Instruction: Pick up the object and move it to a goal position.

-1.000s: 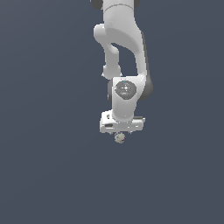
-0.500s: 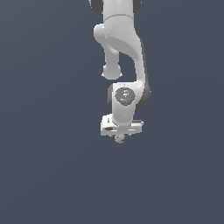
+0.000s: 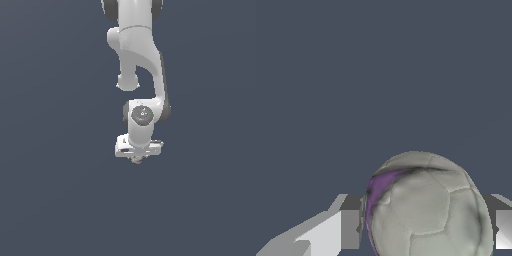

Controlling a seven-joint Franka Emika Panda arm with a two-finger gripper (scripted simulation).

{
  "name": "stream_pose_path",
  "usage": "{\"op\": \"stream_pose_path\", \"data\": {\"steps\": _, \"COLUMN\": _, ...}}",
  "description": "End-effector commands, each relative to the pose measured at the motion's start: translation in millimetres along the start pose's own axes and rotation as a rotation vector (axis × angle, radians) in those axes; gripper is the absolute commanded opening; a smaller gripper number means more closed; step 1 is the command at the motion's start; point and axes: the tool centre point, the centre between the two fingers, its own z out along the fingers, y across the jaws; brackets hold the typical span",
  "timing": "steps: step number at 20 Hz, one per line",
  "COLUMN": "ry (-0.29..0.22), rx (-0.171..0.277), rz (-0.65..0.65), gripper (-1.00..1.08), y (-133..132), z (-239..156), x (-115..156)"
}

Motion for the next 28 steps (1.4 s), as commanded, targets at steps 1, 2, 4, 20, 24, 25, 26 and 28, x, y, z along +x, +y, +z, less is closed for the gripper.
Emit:
{"op": "stream_pose_path", "data": {"steps": 1, "ry": 0.0, "rx": 0.0, "rz": 0.0, "gripper": -1.0, "y": 0.1, "z": 0.5, "x": 0.2}}
{"op": "stream_pose_path", "data": {"steps": 2, "ry": 0.0, "rx": 0.0, "rz": 0.0, "gripper": -1.0, "y": 0.1, "z": 0.5, "x": 0.2}}
{"op": "stream_pose_path", "data": {"steps": 4, "ry": 0.0, "rx": 0.0, "rz": 0.0, "gripper": -1.0, "y": 0.1, "z": 0.5, "x": 0.2}}
{"op": "stream_pose_path", "data": {"steps": 20, "ry": 0.0, "rx": 0.0, "rz": 0.0, "gripper": -1.0, "y": 8.0, "z": -47.6, "x": 13.3}}
{"op": "stream_pose_path", "data": {"steps": 24, "ry": 0.0, "rx": 0.0, "rz": 0.0, "gripper": -1.0, "y": 13.3, "z": -79.5, "x": 22.8}}
{"op": "stream_pose_path", "data": {"steps": 25, "ry": 0.0, "rx": 0.0, "rz": 0.0, "gripper": -1.0, "y": 14.4, "z": -86.3, "x": 24.9}}
{"op": "stream_pose_path", "data": {"steps": 26, "ry": 0.0, "rx": 0.0, "rz": 0.0, "gripper": -1.0, "y": 15.4, "z": -92.5, "x": 26.9}}
{"op": "stream_pose_path", "data": {"steps": 28, "ry": 0.0, "rx": 0.0, "rz": 0.0, "gripper": -1.0, "y": 17.2, "z": -102.9, "x": 30.3}}
